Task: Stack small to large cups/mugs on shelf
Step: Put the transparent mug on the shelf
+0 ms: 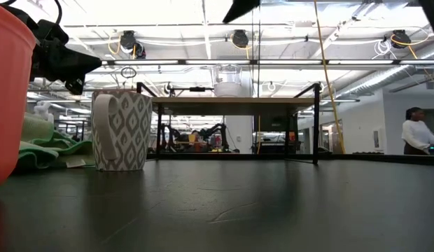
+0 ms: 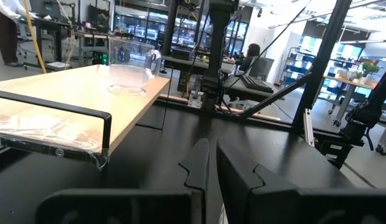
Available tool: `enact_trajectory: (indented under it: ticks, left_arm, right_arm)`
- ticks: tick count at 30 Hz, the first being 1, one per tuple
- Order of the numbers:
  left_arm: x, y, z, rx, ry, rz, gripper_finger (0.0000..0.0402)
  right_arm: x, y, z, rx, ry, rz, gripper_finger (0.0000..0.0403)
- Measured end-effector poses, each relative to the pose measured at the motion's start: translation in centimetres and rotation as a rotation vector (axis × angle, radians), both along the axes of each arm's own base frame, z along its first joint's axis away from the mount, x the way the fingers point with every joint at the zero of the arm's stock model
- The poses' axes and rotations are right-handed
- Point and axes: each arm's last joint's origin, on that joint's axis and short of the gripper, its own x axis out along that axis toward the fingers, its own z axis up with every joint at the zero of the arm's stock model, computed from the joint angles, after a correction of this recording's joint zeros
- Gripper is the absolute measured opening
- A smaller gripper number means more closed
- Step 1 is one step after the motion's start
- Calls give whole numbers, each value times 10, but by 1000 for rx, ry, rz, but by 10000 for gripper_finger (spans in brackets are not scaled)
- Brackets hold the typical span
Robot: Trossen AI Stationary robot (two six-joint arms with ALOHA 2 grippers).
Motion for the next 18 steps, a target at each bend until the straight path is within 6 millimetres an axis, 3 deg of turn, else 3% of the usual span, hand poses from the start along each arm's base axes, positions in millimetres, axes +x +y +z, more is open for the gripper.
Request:
enact_trajectory:
  ticks: [9, 18]
  left_arm:
    - [0, 0, 0, 8, 0, -1, 31]
    - [0, 0, 0, 10, 0, -1, 31]
  right_arm:
    - [-51, 31, 27, 13, -70, 29, 0]
    - [-114, 55, 16, 46, -138, -9, 0]
